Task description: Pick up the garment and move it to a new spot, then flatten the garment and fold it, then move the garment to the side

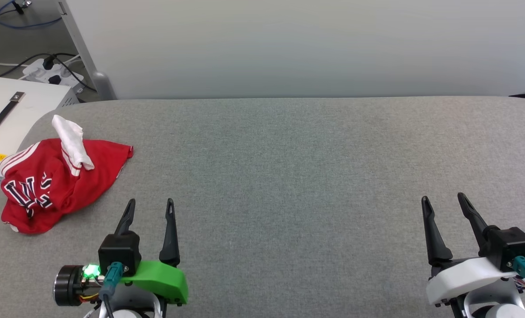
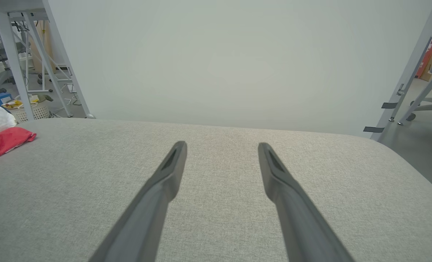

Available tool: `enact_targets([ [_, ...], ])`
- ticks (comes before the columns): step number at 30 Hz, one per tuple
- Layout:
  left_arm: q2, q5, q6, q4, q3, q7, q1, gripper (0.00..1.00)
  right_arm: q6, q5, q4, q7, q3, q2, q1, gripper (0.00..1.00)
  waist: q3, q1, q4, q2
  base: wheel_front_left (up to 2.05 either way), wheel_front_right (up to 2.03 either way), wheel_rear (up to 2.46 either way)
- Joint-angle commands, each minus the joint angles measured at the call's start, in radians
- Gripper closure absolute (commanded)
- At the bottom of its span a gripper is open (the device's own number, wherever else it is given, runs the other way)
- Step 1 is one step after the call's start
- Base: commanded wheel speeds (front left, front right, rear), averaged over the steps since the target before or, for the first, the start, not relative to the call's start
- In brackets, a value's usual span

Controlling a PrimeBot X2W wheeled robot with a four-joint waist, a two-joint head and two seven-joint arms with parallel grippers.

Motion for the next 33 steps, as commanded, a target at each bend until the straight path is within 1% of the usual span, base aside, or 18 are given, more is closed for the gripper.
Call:
enact_targets([
  [1,-0.002,-0.005,0.006,0.002,-0.004,-0.011,0.0,0.0,0.0,0.009,-0.008,-0.011,-0.002,-0.001,0.009,0.0,0.001,0.0,0.0,0.0,0.0,0.0,0.0],
  [33,-0.003,-0.021,0.019,0.034,-0.032,-0.078,0.017,0.0,-0.001,0.041,0.009,-0.076,-0.007,-0.001,0.042,0.0,-0.009,0.0,0.0,0.0,0.0,0.0,0.0],
])
